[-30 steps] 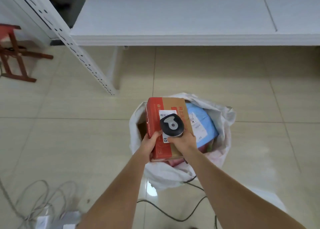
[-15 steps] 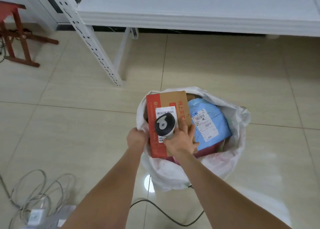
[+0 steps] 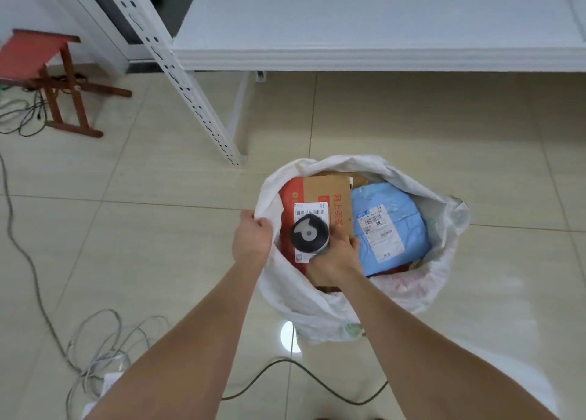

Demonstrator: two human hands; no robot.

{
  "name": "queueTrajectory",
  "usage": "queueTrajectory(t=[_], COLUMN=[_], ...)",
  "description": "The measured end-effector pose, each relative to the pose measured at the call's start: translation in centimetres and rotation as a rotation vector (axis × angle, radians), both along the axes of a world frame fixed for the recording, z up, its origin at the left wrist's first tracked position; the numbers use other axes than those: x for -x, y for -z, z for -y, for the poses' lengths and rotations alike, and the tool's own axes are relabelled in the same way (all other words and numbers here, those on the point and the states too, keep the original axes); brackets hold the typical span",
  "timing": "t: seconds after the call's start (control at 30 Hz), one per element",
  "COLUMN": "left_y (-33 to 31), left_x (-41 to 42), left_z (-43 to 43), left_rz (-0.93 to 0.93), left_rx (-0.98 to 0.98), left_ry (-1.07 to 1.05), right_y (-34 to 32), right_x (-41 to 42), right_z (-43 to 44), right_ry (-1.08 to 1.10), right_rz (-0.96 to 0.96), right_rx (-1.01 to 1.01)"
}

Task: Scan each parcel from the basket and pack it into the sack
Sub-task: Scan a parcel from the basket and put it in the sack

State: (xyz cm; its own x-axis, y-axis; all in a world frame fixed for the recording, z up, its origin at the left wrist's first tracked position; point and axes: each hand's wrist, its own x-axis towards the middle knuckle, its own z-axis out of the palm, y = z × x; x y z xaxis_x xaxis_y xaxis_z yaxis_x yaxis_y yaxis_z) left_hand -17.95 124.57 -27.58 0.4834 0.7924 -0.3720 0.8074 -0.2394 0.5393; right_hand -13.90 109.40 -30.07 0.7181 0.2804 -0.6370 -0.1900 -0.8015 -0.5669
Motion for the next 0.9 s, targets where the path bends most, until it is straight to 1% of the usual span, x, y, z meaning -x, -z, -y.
queueTrajectory(t=[0.07, 0.13, 0.2, 0.27, 0.33, 0.43, 0.53, 0.67, 0.9], left_y=[-1.0, -2.4, -4.4, -7.0, -9.9, -15.0, -20.5, -28.3, -39.8], left_x=[-0.5, -1.1, -1.7, -2.5, -3.6, -5.2, -6.8, -8.6, -9.9], left_z=[1.3, 2.5, 3.9, 5.1, 6.5, 8.7, 11.1, 14.7, 22.9], left_rz=[-0.009, -0.064, -0.15, -0.199, -0.222, -0.241, -0.244, -0.208, -0.131], left_rx=[-0.034, -0.112, -0.152, -0.142, -0.091, -0.06, -0.056, -0.062, -0.137], left_ry=[0.077, 0.149, 0.212, 0.268, 0.33, 0.412, 0.491, 0.589, 0.83], right_y=[-1.1, -2.7, -4.7, -7.0, -9.9, -14.7, -20.3, -28.4, -41.3], right_x=[-0.6, -1.1, -1.4, -1.7, -2.0, -2.5, -3.2, -3.7, -1.7], right_z=[0.5, 1.2, 1.9, 2.9, 4.0, 6.3, 9.2, 14.0, 23.1], right_ry=[0.14, 0.252, 0.313, 0.358, 0.402, 0.475, 0.532, 0.64, 0.915], right_rz=[0.005, -0.05, -0.08, -0.107, -0.12, -0.102, -0.067, -0.037, 0.046], right_rx=[-0.118, -0.147, -0.145, -0.145, -0.156, -0.169, -0.161, -0.209, -0.311])
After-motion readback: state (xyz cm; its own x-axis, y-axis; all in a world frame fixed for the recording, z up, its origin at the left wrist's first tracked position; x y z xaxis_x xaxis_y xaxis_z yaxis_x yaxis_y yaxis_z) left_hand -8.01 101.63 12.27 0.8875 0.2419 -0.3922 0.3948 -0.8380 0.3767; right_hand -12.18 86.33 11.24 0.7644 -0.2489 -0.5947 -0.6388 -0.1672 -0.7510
